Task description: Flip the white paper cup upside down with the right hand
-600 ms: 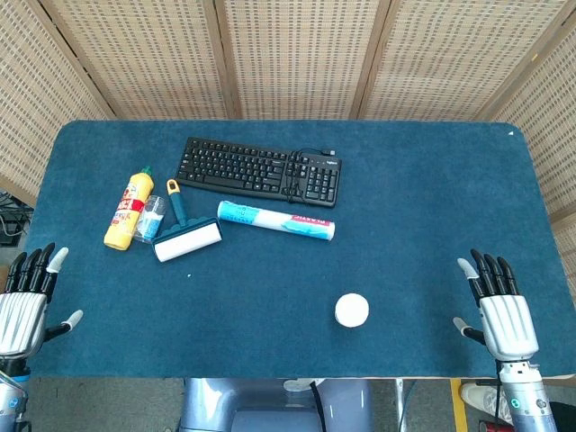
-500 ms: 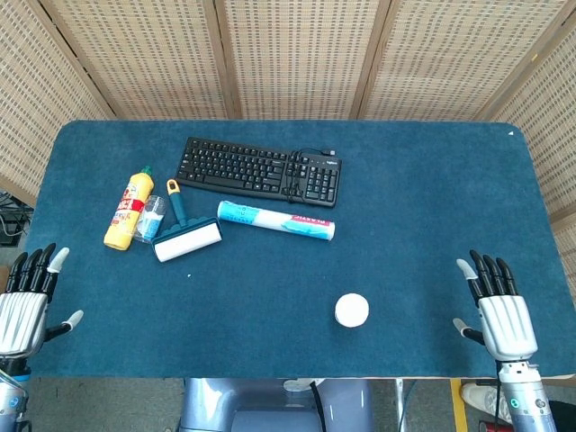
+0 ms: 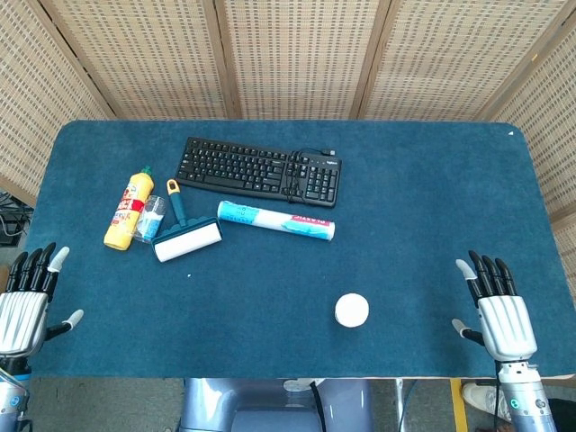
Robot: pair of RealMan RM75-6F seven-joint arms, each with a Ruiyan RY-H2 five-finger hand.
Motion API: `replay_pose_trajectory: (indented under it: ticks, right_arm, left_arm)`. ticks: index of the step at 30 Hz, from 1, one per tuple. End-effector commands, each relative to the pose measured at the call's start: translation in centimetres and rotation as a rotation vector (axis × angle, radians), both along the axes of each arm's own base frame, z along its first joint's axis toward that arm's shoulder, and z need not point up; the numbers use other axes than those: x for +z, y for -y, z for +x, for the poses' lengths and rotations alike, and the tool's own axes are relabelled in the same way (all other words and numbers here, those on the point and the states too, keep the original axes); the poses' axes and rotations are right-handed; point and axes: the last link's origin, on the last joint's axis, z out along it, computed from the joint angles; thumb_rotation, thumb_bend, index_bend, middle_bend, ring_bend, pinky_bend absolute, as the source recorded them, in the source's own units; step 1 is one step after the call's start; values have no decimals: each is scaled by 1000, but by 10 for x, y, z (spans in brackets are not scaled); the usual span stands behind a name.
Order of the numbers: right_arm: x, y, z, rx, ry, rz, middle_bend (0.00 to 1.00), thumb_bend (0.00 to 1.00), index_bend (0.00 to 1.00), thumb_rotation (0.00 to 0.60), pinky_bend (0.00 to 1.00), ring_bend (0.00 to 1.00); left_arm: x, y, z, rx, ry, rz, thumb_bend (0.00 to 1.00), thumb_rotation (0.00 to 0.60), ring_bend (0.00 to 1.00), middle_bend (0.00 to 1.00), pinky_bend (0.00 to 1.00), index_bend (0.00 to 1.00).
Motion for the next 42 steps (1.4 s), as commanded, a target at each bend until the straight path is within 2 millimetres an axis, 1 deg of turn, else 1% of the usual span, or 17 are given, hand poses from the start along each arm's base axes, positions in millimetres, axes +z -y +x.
replay_pose_trajectory:
  ticks: [1,6,9,12,16,18,19,21,23,27,31,37,42]
  right_arm:
    - [0,0,-1,-1,1,1,0,171,55,600,0,0]
    - [1,-1,-1,0,6,4,0,171,57,600,0,0]
    - [0,-1,0,5,12,10,0,172,81,600,0,0]
    - [-1,-1,4,26,32,27,0,172,141,600,0,0]
    - [-3,0,11,53,82,63,0,173,253,600,0,0]
    - [-6,0,19,66,107,104,0,182,283,600,0,0]
    - [-11,1,29,82,120,146,0,193,292,600,0,0]
    - [-15,2,41,87,123,189,0,213,294,600,0,0]
    - [-20,3,49,88,111,217,0,224,294,600,0,0]
    - [-29,3,60,85,84,263,0,225,278,600,0,0]
    - [-46,3,77,80,77,322,0,225,242,600,0,0]
    - [-69,13,94,66,64,366,0,226,234,600,0,0]
    - [-84,21,103,44,60,391,0,232,238,600,0,0]
  left_arm:
    - [1,0,0,-1,1,3,150,600,0,0,0,0]
    - [1,2,1,-1,-2,4,150,600,0,0,0,0]
    - [1,2,2,-3,-2,7,150,600,0,0,0,0]
    - [2,2,2,-1,0,8,149,600,0,0,0,0]
    - [3,2,1,2,4,9,150,600,0,0,0,0]
    - [3,2,2,2,6,10,150,600,0,0,0,0]
    - [3,2,2,0,8,11,150,600,0,0,0,0]
    - [4,2,2,-1,10,12,151,600,0,0,0,0]
    - [5,3,3,-3,12,13,152,600,0,0,0,0]
    - [5,3,3,-3,15,13,152,600,0,0,0,0]
    - [5,3,3,-3,16,7,154,600,0,0,0,0]
    - [7,3,2,-1,27,6,154,600,0,0,0,0]
    - [6,2,0,7,31,-2,154,600,0,0,0,0]
